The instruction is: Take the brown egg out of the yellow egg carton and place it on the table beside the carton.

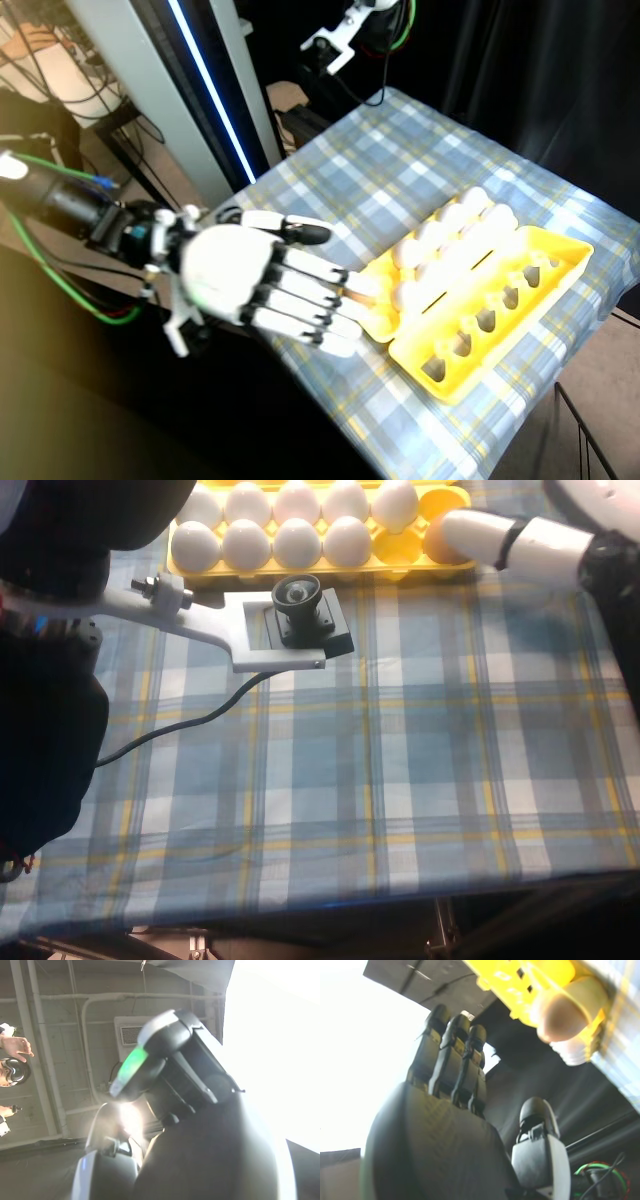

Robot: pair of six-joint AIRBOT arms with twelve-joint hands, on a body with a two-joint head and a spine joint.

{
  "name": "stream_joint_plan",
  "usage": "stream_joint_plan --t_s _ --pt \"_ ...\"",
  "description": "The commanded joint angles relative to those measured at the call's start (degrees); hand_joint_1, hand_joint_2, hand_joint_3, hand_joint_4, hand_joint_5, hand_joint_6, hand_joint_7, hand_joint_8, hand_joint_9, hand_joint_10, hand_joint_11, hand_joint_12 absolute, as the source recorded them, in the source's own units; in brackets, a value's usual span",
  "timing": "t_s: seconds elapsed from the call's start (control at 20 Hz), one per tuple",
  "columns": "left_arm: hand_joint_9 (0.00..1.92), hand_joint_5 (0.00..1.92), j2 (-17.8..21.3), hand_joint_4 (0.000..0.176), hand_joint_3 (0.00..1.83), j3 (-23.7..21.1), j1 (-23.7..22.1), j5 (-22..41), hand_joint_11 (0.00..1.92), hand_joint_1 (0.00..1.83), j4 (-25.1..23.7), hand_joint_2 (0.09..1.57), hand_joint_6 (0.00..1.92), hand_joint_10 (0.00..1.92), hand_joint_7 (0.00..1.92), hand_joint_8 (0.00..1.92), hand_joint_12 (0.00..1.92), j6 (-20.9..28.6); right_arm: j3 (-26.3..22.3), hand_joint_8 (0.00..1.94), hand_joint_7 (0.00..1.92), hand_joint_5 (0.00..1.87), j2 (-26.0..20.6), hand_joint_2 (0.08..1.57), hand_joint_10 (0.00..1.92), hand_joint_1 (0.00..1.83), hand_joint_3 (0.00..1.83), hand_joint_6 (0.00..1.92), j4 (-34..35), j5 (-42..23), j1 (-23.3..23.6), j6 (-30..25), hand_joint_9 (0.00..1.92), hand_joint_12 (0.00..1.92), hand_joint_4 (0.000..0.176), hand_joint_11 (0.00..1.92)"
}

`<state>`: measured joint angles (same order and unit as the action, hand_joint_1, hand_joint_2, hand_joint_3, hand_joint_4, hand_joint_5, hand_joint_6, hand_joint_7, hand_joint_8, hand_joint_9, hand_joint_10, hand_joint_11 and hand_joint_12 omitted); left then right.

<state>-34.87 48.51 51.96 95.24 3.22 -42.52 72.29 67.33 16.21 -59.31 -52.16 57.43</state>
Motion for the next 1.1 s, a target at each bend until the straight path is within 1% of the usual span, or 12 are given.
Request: stream_joint_plan --t_s 0.0,0.05,0.15,0.2,0.25,0.3,0.35,0.45,0.5,0.75,0.9,1.05 --pt "1.29 0.87 -0.67 0.0 0.0 -0.66 -1.14 4.24 1.07 0.2 -1.52 1.29 1.92 1.92 1.26 1.92 1.92 0.49 1.22 0.0 0.62 0.48 0.57 1.17 0.0 0.1 0.0 0.02 -0.26 -3.17 1.43 -0.32 0.55 0.16 0.0 0.33" --pt "1.27 0.85 -0.66 0.0 0.0 -0.66 -1.14 4.24 1.05 0.18 -1.52 1.29 1.92 1.92 1.23 1.92 1.92 0.49 2.57 0.0 0.62 0.5 1.4 1.14 0.0 0.16 0.0 0.02 -0.58 -1.75 1.85 -1.19 0.55 0.16 0.0 0.33" --pt "1.29 0.9 -0.64 0.0 0.0 -0.65 -1.14 4.24 1.16 0.2 -1.53 1.28 1.92 1.92 1.23 1.92 1.92 0.49 5.92 0.01 0.66 0.55 3.48 1.04 0.01 0.38 0.0 0.01 -1.89 0.38 2.07 -6.42 0.62 0.2 0.0 0.47" --pt "1.27 0.86 -0.63 0.0 0.0 -0.65 -1.14 4.24 1.13 0.2 -1.53 1.28 1.89 1.92 1.21 1.92 1.92 0.49 6.86 0.01 0.71 0.6 4.07 0.99 0.02 0.47 0.0 0.01 -2.22 1.04 2.11 -7.71 0.7 0.22 0.0 0.56" --pt "1.28 0.84 -0.63 0.0 0.0 -0.64 -1.14 4.24 1.14 0.17 -1.53 1.29 1.83 1.92 1.22 1.92 1.92 0.49 7.29 0.0 0.75 0.62 4.35 0.98 0.01 0.52 0.0 0.0 -2.43 1.67 2.3 -7.75 0.74 0.21 0.0 0.61" --pt "1.27 0.83 -0.63 0.0 0.0 -0.64 -1.13 4.24 1.13 0.19 -1.53 1.28 1.79 1.92 1.21 1.92 1.92 0.49 7.37 0.01 0.77 0.64 4.39 0.96 0.0 0.56 0.0 0.01 -2.48 2.04 2.38 -7.31 0.74 0.2 0.0 0.58" --pt "1.27 0.81 -0.59 0.0 0.0 -0.64 -1.13 4.24 1.12 0.2 -1.53 1.28 1.87 1.92 1.21 1.92 1.92 0.49 7.36 0.02 0.81 0.68 4.39 0.96 0.01 0.65 0.0 0.02 -2.63 2.14 2.4 -7.17 0.77 0.18 0.0 0.55" --pt "1.29 0.81 -0.59 0.0 0.0 -0.64 -1.13 4.24 1.14 0.2 -1.53 1.28 1.84 1.92 1.21 1.92 1.92 0.49 7.42 0.01 0.83 0.7 4.39 0.95 0.01 0.67 0.0 0.01 -2.71 2.18 2.41 -7.16 0.78 0.18 0.0 0.55" --pt "1.3 0.83 -0.59 0.0 0.0 -0.64 -1.13 4.24 1.16 0.24 -1.53 1.27 1.81 1.92 1.21 1.92 1.92 0.49 7.41 0.02 0.89 0.76 4.39 0.97 0.02 0.81 0.0 0.02 -2.93 2.18 2.49 -7.16 0.84 0.23 0.0 0.64" --pt "1.32 0.92 -0.58 0.0 0.0 -0.62 -1.12 4.24 1.16 0.25 -1.54 1.27 1.92 1.92 1.25 1.92 1.92 0.49 6.85 0.01 0.99 0.86 4.32 0.98 0.01 0.94 0.0 0.01 -3.37 2.17 2.89 -5.43 0.96 0.3 0.0 0.67" --pt "1.31 0.88 -0.53 0.0 0.0 -0.62 -1.11 4.24 1.14 0.22 -1.54 1.29 1.92 1.92 1.24 1.92 1.92 0.49 5.88 0.0 0.98 0.91 4.17 0.99 0.0 1.0 0.0 0.01 -3.3 2.15 3.21 -2.88 0.85 0.21 0.0 0.44" --pt "1.32 0.91 -0.52 0.0 0.0 -0.62 -1.1 4.24 1.12 0.2 -1.54 1.29 1.92 1.92 1.25 1.92 1.92 0.49 5.65 0.0 0.99 0.91 4.04 0.99 0.01 1.0 0.0 0.01 -3.14 1.89 3.37 -2.48 0.86 0.21 0.0 0.44"
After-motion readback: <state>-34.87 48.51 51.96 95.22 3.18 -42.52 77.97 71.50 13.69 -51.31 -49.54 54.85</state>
